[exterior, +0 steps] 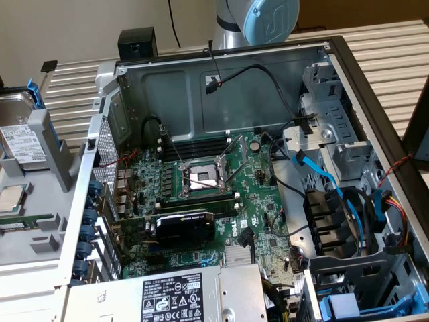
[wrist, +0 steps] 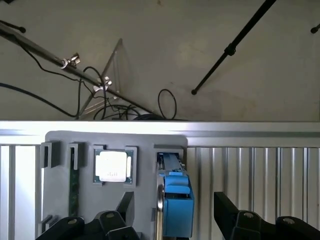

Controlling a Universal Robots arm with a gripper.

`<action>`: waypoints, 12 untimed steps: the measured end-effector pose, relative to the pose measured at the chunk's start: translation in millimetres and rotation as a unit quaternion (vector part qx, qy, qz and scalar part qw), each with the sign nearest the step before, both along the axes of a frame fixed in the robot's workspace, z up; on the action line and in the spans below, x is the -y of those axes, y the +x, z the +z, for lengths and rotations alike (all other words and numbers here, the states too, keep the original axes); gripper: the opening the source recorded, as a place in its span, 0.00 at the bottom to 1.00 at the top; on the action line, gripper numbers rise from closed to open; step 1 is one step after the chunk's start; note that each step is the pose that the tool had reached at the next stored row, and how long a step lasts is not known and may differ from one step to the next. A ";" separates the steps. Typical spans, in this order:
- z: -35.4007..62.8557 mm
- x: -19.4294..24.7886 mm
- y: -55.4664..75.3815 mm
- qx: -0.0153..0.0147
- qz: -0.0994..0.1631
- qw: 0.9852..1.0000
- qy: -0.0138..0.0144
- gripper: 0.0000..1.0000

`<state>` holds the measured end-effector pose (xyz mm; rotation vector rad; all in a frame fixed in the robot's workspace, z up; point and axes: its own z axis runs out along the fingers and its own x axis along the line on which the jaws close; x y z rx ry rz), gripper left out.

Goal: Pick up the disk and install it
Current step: 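Pick up the disk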

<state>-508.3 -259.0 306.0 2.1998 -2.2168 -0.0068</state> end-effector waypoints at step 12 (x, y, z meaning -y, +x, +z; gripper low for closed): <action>-2.1 -0.1 0.0 -0.001 0.000 1.000 0.000 0.58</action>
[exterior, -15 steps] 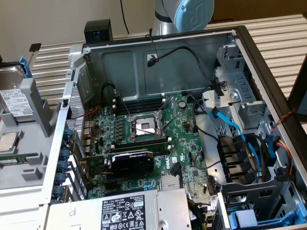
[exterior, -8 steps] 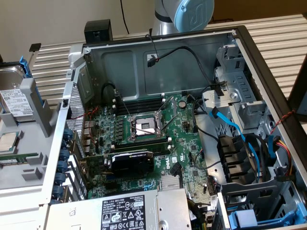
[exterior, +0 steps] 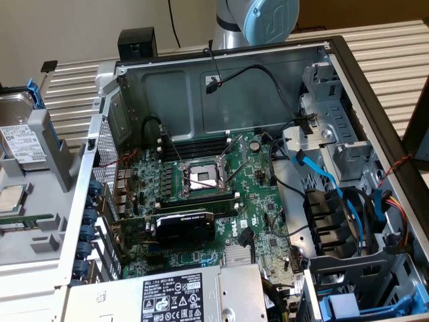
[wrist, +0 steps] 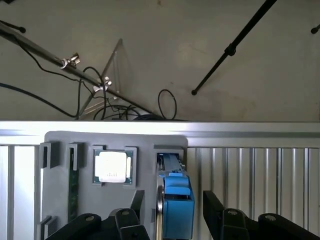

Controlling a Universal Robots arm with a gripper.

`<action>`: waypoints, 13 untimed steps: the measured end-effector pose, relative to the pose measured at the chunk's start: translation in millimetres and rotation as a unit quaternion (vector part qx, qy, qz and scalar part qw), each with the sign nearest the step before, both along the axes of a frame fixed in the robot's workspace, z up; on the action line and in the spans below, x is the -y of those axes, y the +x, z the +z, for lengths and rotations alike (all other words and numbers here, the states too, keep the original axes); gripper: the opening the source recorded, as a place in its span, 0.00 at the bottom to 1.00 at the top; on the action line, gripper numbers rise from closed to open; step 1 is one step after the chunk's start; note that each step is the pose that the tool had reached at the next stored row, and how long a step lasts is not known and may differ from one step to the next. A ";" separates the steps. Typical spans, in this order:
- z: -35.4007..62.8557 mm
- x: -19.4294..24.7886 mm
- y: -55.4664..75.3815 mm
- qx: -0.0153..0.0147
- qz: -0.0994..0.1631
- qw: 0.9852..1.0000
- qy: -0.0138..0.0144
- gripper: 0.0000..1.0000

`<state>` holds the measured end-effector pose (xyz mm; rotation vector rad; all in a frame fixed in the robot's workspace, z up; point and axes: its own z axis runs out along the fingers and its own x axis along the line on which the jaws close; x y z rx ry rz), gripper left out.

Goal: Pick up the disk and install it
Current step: 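Pick up the disk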

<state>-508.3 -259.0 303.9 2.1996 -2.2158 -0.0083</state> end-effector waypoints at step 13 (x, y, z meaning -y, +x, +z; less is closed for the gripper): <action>-1.5 -3.1 -0.1 -0.001 0.000 1.000 0.000 0.58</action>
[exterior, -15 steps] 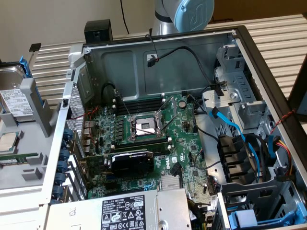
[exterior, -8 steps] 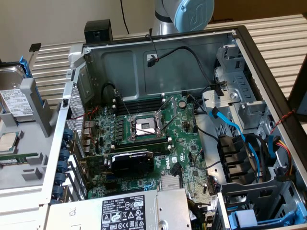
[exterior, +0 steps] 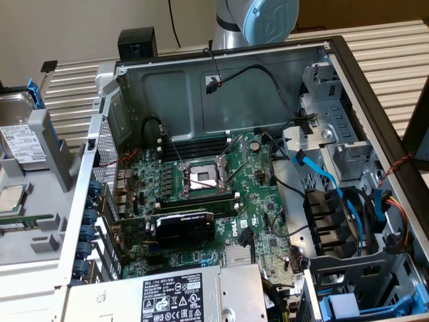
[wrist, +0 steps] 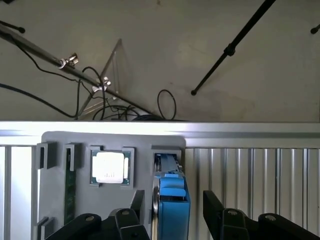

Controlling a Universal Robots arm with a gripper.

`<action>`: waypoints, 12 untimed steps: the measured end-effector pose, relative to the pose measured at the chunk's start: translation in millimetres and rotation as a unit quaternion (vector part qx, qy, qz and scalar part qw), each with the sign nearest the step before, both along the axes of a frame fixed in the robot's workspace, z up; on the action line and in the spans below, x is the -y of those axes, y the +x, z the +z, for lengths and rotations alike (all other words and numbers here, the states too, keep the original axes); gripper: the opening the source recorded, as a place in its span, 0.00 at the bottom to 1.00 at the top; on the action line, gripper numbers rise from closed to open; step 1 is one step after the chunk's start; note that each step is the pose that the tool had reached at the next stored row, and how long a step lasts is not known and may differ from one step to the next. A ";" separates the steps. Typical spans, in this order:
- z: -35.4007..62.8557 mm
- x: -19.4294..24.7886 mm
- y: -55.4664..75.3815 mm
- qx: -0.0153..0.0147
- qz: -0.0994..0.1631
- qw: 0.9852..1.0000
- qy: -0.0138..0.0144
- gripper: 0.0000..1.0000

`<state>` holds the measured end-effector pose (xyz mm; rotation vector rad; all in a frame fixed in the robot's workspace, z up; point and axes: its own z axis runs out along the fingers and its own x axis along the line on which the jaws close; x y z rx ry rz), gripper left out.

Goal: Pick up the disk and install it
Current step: 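Pick up the disk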

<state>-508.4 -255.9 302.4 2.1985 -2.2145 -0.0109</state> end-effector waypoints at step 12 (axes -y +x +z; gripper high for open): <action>0.1 0.0 -0.6 -0.003 -0.008 1.000 0.000 0.56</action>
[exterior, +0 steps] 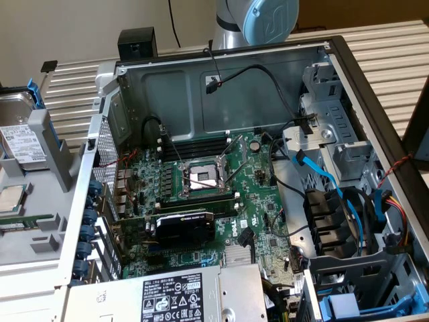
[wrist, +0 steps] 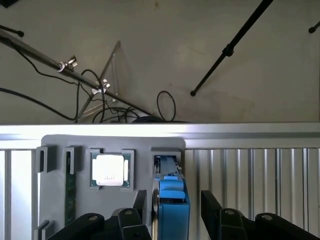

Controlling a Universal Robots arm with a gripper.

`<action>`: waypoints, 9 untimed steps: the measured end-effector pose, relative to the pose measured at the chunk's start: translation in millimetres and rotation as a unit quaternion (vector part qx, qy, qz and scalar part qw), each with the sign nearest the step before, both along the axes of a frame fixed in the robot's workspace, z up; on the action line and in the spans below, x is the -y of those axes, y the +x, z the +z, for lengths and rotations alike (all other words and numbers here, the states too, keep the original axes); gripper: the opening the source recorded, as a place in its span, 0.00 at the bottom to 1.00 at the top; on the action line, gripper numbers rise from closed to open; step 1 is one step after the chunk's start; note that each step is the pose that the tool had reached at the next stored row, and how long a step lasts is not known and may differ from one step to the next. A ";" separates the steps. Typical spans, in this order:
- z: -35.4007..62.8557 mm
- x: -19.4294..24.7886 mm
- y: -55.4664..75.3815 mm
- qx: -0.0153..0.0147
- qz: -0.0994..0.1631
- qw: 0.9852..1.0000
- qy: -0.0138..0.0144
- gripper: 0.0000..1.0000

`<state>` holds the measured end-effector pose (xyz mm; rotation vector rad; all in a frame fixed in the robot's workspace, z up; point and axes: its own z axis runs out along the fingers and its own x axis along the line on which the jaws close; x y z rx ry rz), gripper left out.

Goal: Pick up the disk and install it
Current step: 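Pick up the disk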

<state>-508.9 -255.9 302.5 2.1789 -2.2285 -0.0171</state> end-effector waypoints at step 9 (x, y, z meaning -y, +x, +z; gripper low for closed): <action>2.0 0.0 0.0 0.000 0.000 1.000 0.000 0.49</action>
